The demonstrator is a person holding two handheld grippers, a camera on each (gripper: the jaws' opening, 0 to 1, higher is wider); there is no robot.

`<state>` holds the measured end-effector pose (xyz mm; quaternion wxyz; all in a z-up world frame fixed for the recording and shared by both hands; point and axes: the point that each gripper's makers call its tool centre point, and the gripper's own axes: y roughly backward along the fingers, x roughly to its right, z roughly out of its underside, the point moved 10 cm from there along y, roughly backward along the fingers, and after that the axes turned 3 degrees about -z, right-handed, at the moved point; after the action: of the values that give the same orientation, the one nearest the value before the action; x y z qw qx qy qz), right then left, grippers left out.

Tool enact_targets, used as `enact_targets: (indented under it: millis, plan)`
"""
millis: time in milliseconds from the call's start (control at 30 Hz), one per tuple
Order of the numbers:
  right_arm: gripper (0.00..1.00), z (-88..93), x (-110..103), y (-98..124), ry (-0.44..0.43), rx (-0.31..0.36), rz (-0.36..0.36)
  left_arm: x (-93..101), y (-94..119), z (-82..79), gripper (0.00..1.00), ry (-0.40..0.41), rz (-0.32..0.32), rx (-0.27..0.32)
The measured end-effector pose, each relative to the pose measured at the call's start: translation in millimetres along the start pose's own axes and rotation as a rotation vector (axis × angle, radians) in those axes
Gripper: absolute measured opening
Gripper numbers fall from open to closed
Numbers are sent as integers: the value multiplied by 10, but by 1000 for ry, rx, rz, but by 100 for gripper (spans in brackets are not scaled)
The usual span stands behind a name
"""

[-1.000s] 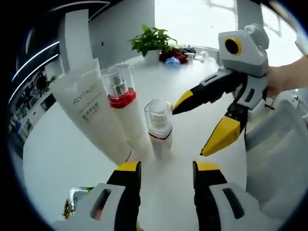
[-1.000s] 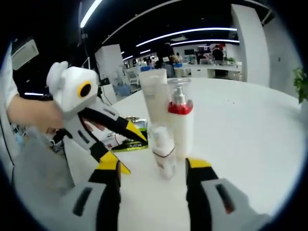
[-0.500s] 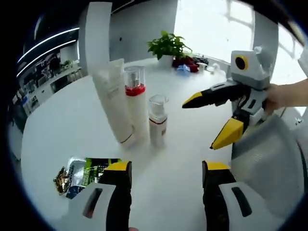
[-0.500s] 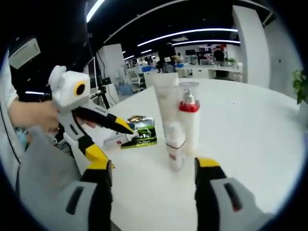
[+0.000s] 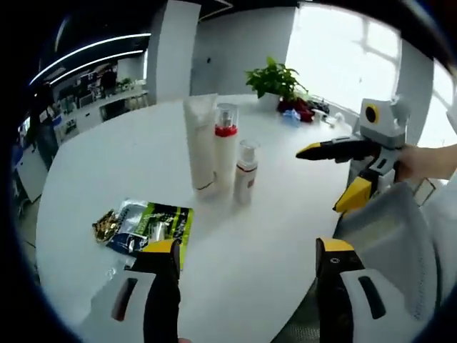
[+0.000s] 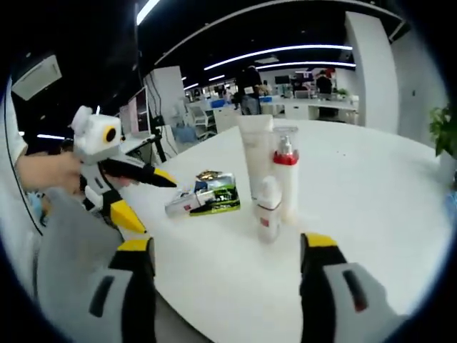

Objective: Arrange the skincare products in the storage area until every visible bottle or jar stands upright without overlapping.

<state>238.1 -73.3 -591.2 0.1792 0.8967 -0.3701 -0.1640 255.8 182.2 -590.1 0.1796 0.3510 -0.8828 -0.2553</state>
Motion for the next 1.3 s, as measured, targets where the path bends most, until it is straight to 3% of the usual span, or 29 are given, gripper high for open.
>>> enact_targets:
  millis: [333, 733, 1300]
  plan:
    - [87, 53, -40, 79, -15, 4, 2, -24, 240, 99, 87, 122, -59, 60]
    - [89, 41, -118, 200, -10, 20, 10, 27, 384, 246, 96, 151, -88, 52]
    - [88, 77, -121, 223, 5, 20, 26, -6, 458, 286, 97, 175, -150, 24]
